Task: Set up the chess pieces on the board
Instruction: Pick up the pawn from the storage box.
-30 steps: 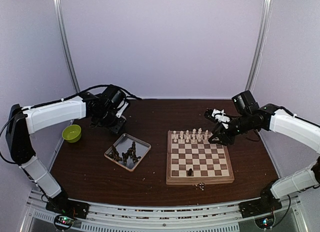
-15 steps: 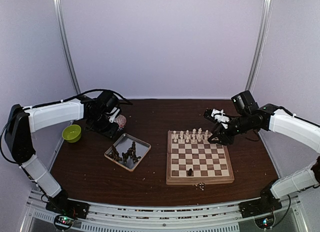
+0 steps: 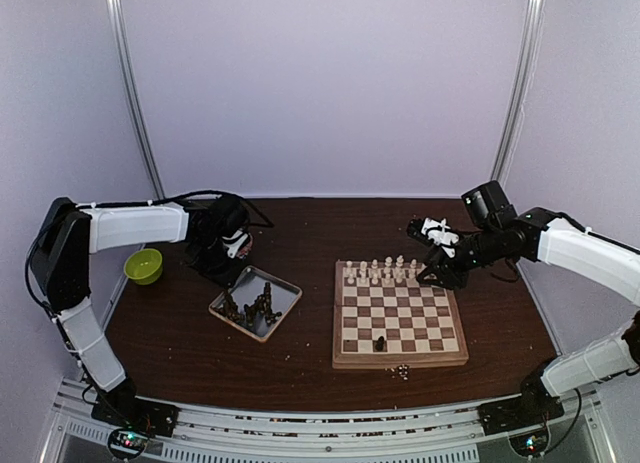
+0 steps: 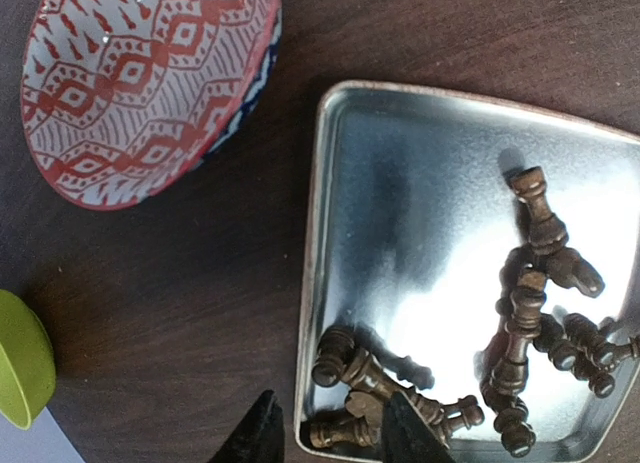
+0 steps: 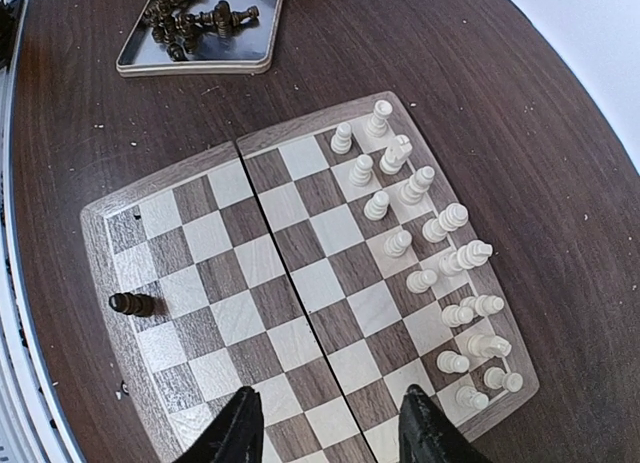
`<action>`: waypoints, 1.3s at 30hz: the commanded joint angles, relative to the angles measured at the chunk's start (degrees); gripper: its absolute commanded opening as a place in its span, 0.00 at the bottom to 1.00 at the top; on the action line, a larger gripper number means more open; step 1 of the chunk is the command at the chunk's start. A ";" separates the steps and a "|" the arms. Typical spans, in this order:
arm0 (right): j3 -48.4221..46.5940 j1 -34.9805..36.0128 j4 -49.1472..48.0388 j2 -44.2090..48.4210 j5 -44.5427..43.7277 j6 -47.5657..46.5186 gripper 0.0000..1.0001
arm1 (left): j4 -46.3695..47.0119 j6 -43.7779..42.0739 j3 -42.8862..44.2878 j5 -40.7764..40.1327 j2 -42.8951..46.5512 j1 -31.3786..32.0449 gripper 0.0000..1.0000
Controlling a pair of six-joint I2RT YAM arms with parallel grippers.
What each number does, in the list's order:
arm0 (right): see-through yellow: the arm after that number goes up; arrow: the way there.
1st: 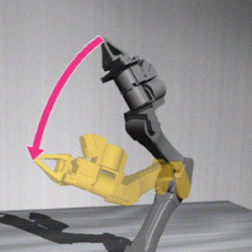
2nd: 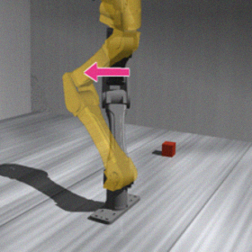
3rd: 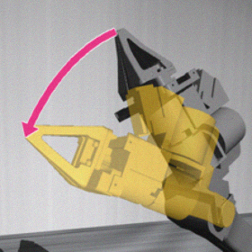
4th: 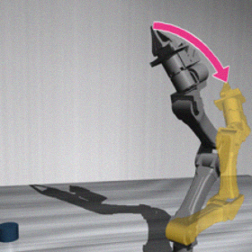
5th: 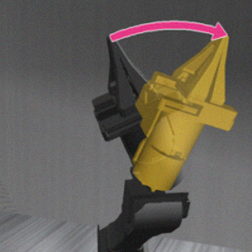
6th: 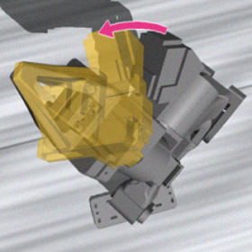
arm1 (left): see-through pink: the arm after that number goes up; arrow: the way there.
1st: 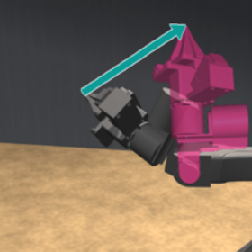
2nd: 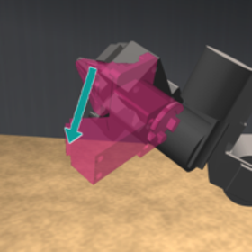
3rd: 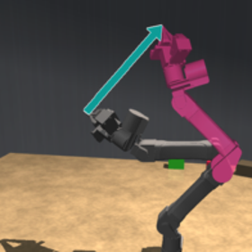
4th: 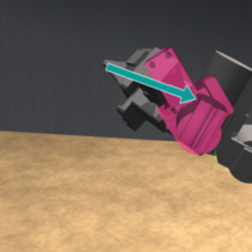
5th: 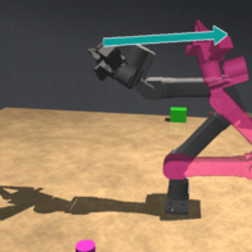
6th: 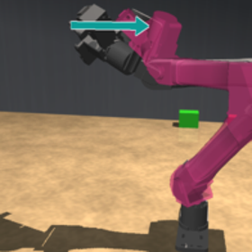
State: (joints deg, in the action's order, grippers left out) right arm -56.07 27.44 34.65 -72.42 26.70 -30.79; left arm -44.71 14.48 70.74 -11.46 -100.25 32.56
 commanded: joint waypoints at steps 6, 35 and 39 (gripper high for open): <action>1.06 0.99 -0.81 0.08 -2.75 -1.55 0.47 | -0.02 -0.07 3.79 1.47 -5.38 -1.48 0.31; 1.14 2.87 -0.38 -1.13 -4.37 -2.39 0.48 | -0.60 -0.33 0.36 1.75 -6.87 -1.53 0.25; 1.14 3.05 -0.37 -1.23 -4.48 -2.44 0.48 | -0.56 -0.36 0.29 1.89 -7.15 -1.53 0.23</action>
State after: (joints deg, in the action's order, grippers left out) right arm -55.55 29.95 34.57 -73.36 23.29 -32.95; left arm -45.10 14.48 71.57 -10.22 -106.65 31.42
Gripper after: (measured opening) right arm 0.475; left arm 0.240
